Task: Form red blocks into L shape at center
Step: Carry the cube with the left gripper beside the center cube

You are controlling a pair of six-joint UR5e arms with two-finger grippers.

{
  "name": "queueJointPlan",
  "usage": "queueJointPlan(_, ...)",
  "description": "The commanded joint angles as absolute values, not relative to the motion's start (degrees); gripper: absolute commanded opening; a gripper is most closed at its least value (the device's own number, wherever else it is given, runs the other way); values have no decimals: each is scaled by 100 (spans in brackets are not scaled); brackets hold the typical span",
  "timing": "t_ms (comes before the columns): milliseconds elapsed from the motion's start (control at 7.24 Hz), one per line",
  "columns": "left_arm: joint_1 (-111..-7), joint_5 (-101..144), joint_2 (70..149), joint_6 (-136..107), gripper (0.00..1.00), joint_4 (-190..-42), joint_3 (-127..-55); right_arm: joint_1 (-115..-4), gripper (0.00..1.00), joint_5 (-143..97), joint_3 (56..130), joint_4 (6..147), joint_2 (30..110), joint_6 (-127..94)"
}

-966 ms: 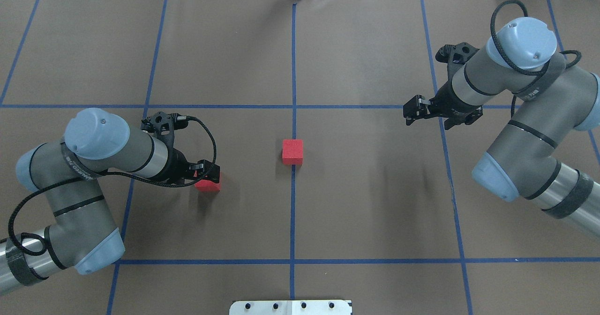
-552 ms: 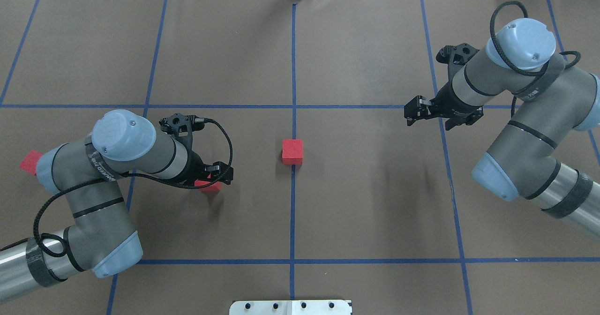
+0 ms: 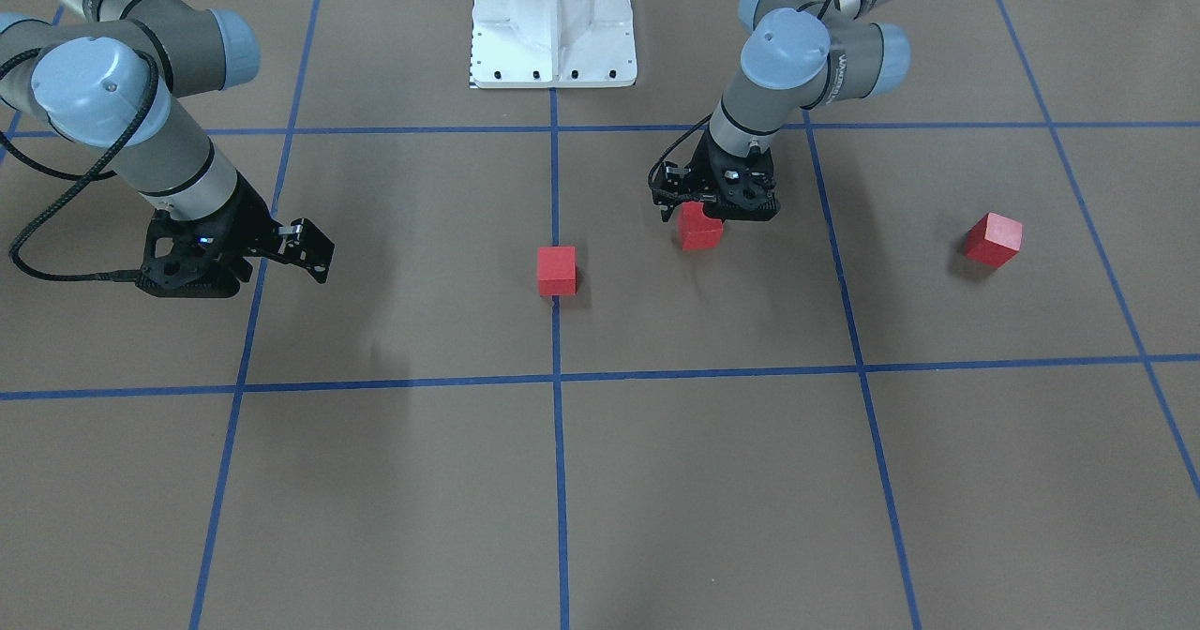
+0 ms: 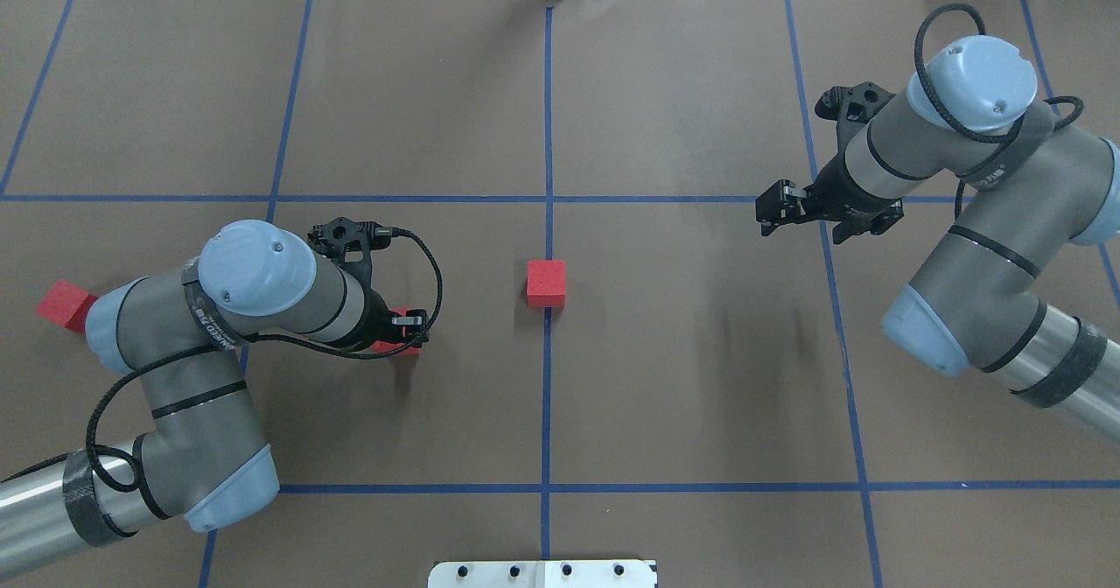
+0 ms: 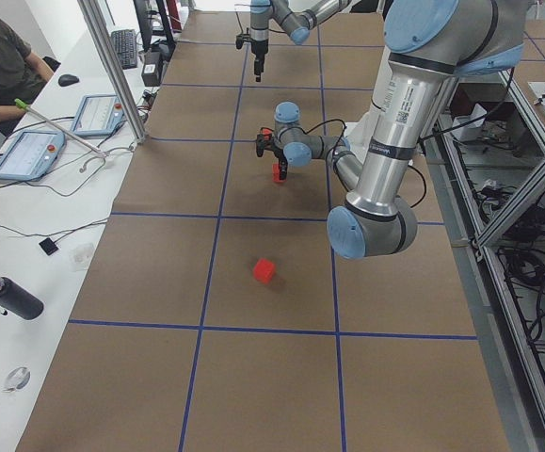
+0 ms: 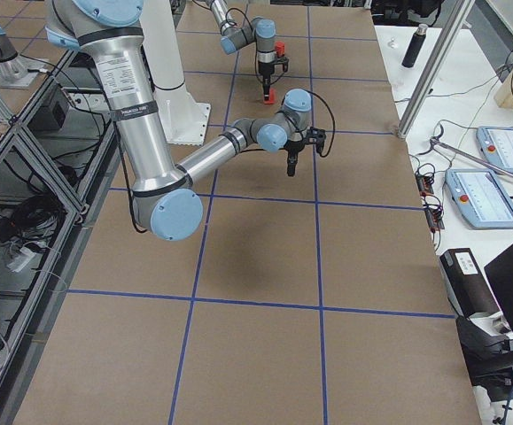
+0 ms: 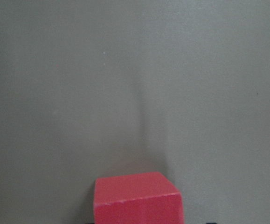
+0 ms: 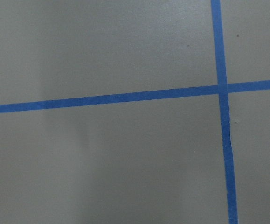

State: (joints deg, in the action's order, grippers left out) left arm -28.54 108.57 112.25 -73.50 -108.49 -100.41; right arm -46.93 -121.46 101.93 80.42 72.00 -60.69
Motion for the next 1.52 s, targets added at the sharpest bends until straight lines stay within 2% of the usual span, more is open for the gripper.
queueJointPlan(0,-2926,10723,11459,-7339,0,-10496,-10108,-4693,100,-12146,10204,8042,7242,-5968)
queueJointPlan(276,-2953,10487,12789,-7252,0,-9086,-9759,-4693,100,-12146,10230,8042,7268,-5968)
queueJointPlan(690,-2962,9978,14778,-7015,0,-9052,-7522,-4693,100,-12146,10239,8042,7304,-5968)
queueJointPlan(1380,-3191,9888,14993,-6442,0,-9192,-7191,-4728,100,-12181,10309,8042,7426,-5916)
